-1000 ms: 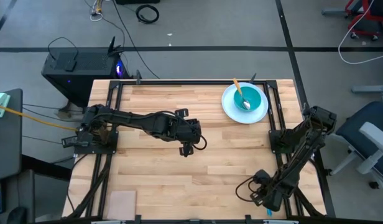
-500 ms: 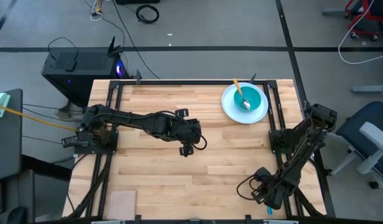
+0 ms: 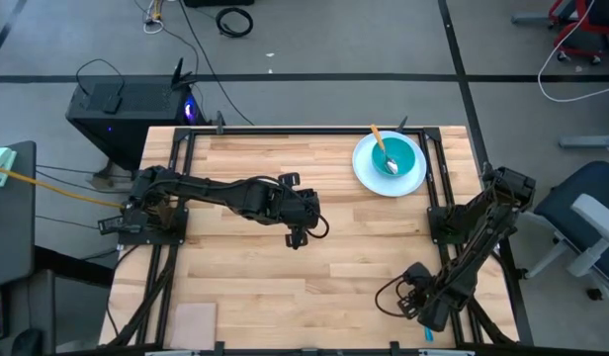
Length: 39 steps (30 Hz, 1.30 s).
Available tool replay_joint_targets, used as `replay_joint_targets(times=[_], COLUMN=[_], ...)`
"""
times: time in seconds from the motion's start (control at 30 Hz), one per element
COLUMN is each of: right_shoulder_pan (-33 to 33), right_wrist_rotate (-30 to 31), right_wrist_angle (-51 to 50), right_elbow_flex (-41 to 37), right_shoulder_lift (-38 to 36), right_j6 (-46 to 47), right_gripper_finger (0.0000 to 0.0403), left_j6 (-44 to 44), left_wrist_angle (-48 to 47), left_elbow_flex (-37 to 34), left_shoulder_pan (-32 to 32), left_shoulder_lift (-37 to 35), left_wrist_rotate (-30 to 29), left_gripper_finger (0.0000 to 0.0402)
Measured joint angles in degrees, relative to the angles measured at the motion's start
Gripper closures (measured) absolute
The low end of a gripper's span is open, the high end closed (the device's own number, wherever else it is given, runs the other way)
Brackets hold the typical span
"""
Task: Set table place
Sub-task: Move the blue fork to the left side of the blue plate
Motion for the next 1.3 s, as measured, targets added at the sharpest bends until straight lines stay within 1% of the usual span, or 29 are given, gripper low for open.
replay_joint_targets(times=[0.13, 0.27, 0.53, 0.67, 0.77, 0.9, 1.03, 1.07, 1.3], right_shoulder_pan=[-0.41, -1.09, -3.30, -3.15, -2.09, -1.77, -1.91, -2.10, -2.01], right_wrist_rotate=[1.17, 2.04, 2.35, -0.62, -0.92, -1.14, -0.86, -0.65, -0.36], right_wrist_angle=[0.37, -1.36, -6.09, -6.64, -6.44, -3.26, 2.25, 3.67, 4.39], right_elbow_flex=[0.00, 0.04, -0.15, -0.15, -0.19, -1.44, -3.86, -4.17, -4.93], right_shoulder_lift=[0.17, 0.12, -2.97, -3.01, -2.98, -2.98, -3.18, -3.02, -2.94], right_j6=[-2.41, -4.04, -4.85, -2.01, 1.14, 2.60, -0.50, 0.41, 0.81], right_gripper_finger=[0.0286, 0.0286, 0.0286, 0.0286, 0.0286, 0.0286, 0.0286, 0.0286, 0.0286], left_j6=[-0.01, -0.26, -0.39, -0.39, -0.39, -0.41, -0.42, -0.42, -0.42], left_wrist_angle=[0.01, 0.01, -0.01, -0.01, -0.01, -0.01, -0.01, -0.01, -0.02], left_elbow_flex=[-0.02, -0.02, -0.04, -0.04, -0.04, -0.04, -0.04, -0.04, -0.04], left_shoulder_pan=[0.01, 0.00, 0.00, 0.01, 0.00, 0.00, 0.00, 0.00, 0.00], left_shoulder_lift=[0.00, 0.00, 0.00, 0.01, 0.02, 0.02, 0.02, 0.02, 0.02], left_wrist_rotate=[0.00, 0.13, 0.15, 0.15, 0.16, 0.17, 0.17, 0.17, 0.20], left_gripper_finger=[0.0274, 0.0277, 0.0276, 0.0274, 0.0276, 0.0280, 0.0277, 0.0276, 0.0281])
